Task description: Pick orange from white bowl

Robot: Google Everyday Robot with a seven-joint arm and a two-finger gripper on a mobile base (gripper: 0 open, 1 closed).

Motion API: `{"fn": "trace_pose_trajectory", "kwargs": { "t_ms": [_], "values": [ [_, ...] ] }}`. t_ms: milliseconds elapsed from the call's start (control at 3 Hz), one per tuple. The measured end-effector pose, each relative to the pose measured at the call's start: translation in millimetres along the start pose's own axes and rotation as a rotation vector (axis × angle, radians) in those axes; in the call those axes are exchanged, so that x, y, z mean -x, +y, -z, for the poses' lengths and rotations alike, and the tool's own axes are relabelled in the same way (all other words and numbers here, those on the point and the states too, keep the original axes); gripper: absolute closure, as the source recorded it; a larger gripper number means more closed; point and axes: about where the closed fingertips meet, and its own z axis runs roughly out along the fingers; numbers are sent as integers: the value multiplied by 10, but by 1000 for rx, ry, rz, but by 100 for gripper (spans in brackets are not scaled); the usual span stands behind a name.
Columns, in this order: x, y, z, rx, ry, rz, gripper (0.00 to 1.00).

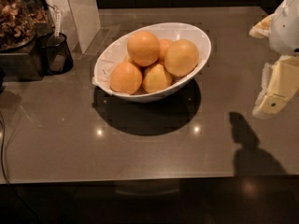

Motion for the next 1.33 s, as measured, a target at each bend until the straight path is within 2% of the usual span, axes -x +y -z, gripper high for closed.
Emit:
{"fn": "trace_pose_trajectory", "kwargs": {
  "t_ms": [333,667,1333],
  "values": [
    [386,-157,40,4,-102,58,0],
    [855,-259,4,59,-213,139,0],
    [876,-278,18,50,-219,138,0]
  ]
}}
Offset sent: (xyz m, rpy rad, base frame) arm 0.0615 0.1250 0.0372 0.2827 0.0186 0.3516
